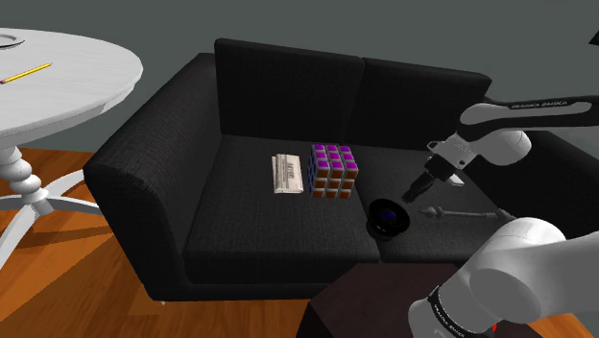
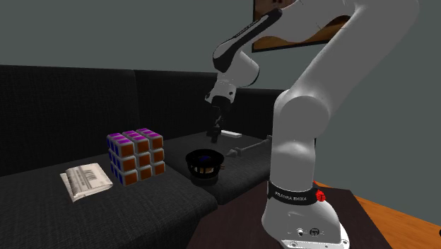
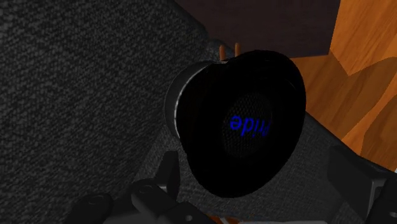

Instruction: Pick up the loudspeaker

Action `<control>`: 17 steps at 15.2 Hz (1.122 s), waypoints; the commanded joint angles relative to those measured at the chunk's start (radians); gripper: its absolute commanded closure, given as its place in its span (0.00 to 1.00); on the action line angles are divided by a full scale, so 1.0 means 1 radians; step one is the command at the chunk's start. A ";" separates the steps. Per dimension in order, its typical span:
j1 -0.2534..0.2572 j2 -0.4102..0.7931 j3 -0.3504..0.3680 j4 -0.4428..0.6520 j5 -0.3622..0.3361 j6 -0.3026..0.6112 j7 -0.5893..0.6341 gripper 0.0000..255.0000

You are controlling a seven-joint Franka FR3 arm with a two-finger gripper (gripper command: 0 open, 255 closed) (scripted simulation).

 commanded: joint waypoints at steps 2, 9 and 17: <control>0.028 0.055 -0.060 -0.006 0.011 0.047 -0.057 0.00; 0.070 0.115 -0.114 -0.024 0.031 0.117 -0.108 1.00; 0.069 0.114 -0.112 -0.024 0.031 0.115 -0.107 1.00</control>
